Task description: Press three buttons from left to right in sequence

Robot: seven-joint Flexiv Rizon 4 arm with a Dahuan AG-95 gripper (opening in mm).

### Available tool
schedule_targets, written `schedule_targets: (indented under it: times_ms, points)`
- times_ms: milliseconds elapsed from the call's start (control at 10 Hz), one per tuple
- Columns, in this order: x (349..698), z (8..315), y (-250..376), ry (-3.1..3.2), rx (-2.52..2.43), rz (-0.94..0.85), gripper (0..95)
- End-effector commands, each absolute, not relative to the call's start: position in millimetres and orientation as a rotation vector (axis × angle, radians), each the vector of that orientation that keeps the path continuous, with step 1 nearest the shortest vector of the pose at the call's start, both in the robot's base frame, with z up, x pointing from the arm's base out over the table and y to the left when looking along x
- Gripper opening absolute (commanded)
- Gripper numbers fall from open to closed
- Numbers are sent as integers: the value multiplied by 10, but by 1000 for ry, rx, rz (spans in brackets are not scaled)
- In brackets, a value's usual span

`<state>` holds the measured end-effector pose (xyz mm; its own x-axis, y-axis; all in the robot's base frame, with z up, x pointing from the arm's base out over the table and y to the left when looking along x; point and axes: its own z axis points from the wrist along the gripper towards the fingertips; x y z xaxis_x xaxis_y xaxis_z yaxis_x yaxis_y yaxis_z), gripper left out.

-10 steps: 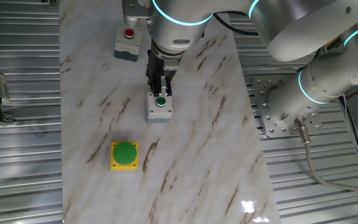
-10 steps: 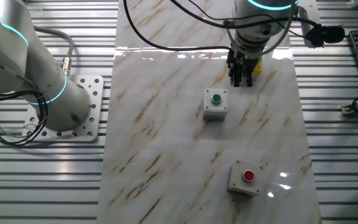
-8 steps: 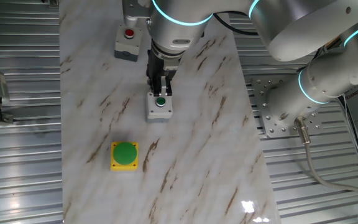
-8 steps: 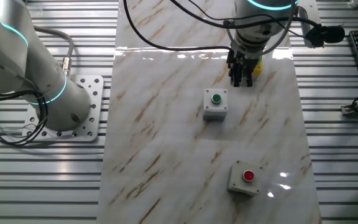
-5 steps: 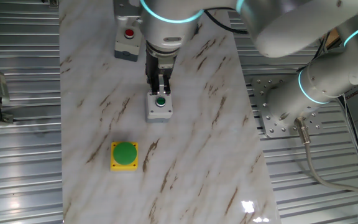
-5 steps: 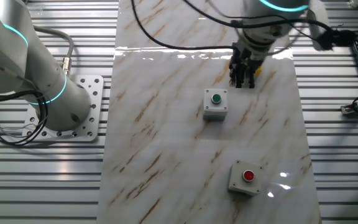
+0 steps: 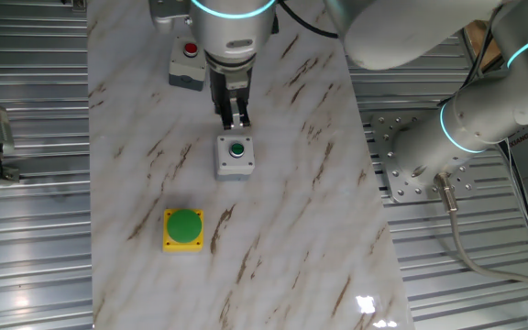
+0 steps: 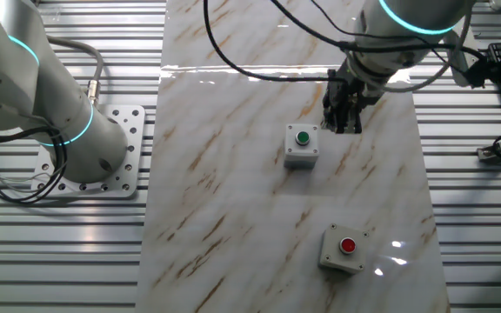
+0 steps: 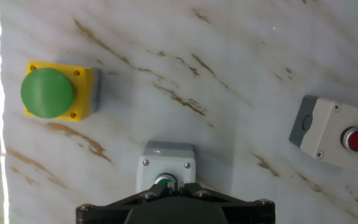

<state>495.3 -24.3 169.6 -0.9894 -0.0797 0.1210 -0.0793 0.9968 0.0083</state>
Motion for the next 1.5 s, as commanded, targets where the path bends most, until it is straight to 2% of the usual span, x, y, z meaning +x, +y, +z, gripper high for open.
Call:
schedule_targets:
  times_ms: [100, 700, 1500]
  points:
    - [4969, 1684, -333, -3012, 147, -6, 0]
    - [4845, 1665, -799, -3010, 241, -28, 0]
    - [4863, 1633, -933, -3010, 287, -43, 0]
